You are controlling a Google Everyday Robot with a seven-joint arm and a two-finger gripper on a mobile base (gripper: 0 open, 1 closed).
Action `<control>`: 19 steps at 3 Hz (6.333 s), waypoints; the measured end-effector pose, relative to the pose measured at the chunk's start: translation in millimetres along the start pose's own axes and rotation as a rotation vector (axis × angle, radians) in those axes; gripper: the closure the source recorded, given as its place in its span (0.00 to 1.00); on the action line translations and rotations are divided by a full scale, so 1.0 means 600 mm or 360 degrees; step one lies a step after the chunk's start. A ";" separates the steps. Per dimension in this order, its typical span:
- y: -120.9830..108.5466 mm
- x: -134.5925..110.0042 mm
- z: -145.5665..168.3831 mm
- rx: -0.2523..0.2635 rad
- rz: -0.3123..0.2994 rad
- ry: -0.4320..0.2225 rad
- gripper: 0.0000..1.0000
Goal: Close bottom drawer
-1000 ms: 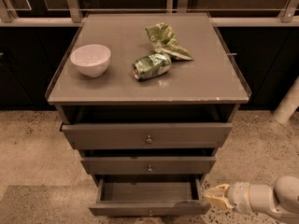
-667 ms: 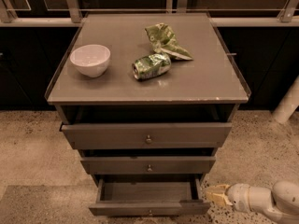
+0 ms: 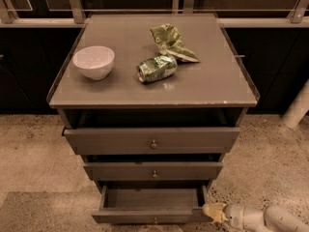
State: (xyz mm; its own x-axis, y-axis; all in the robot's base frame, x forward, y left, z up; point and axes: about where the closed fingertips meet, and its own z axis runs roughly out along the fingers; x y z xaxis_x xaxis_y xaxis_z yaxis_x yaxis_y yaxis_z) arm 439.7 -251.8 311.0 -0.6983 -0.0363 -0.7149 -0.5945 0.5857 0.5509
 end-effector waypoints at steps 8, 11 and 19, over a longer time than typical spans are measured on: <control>-0.217 0.171 0.103 0.0232 0.0473 -0.0270 1.00; -0.222 0.119 0.115 0.0270 0.0305 -0.0247 1.00; -0.140 0.136 0.074 0.0233 0.0421 -0.0110 0.57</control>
Offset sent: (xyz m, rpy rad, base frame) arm -0.0087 0.0075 -0.0332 0.0392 0.0485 -0.0123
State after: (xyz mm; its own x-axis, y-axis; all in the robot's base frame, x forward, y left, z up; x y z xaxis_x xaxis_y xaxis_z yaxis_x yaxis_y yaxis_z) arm 450.4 -268.0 187.0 -0.7894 0.1849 -0.5853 -0.3287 0.6781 0.6574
